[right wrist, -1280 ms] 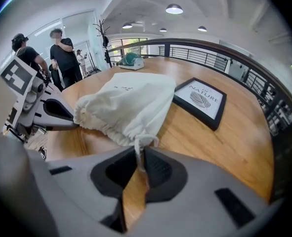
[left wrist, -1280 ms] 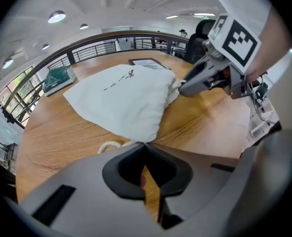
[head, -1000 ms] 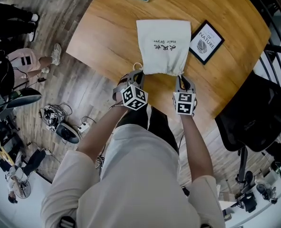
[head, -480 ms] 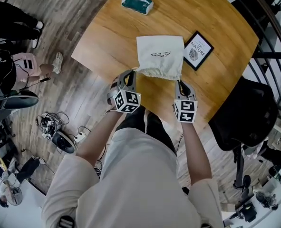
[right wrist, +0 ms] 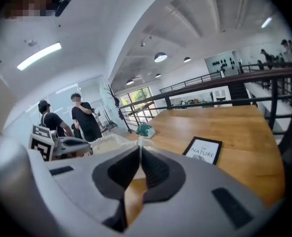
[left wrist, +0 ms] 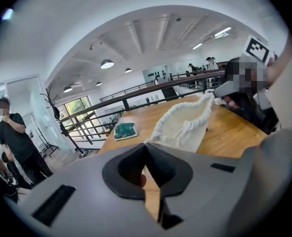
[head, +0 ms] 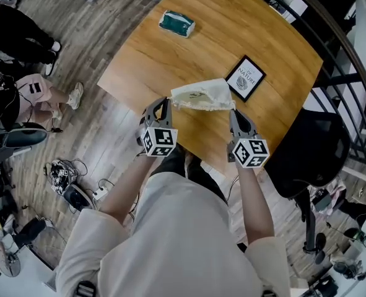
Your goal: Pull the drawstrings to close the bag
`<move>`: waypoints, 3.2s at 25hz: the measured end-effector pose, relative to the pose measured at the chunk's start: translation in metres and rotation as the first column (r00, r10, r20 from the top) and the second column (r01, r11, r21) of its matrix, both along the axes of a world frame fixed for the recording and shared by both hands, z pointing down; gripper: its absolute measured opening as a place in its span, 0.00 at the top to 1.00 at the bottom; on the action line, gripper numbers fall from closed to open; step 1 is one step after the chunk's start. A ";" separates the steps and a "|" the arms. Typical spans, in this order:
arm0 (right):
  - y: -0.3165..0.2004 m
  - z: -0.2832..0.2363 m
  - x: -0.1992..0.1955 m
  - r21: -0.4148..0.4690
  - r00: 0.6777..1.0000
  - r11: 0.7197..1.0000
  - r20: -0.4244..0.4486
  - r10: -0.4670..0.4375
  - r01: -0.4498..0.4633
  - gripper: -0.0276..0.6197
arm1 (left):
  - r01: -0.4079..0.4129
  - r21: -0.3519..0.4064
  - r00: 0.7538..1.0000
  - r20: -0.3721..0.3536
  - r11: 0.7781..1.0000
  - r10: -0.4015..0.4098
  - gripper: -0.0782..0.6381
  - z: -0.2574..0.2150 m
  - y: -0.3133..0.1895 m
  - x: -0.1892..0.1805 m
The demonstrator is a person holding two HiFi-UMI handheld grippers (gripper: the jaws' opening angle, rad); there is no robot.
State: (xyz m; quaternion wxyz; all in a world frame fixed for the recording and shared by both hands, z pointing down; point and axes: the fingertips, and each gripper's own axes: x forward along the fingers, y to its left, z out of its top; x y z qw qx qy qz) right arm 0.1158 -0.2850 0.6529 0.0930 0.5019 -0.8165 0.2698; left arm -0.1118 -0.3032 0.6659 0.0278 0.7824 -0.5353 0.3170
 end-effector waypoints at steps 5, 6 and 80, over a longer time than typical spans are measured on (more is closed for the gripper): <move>-0.002 -0.028 0.003 0.014 0.985 1.000 0.173 -0.024 0.022 0.93 | 0.007 0.048 1.000 -0.029 0.999 -0.006 0.90 -0.028 0.004 0.001; -0.002 -0.033 0.004 0.019 0.984 1.000 0.179 -0.020 0.017 0.94 | 0.006 0.057 1.000 -0.027 0.998 -0.004 0.90 -0.034 0.005 0.001; -0.009 -0.210 0.171 0.479 0.750 0.714 -0.159 0.642 -0.511 0.95 | 0.263 0.491 0.946 -0.299 0.831 -0.123 0.90 -0.262 -0.033 -0.004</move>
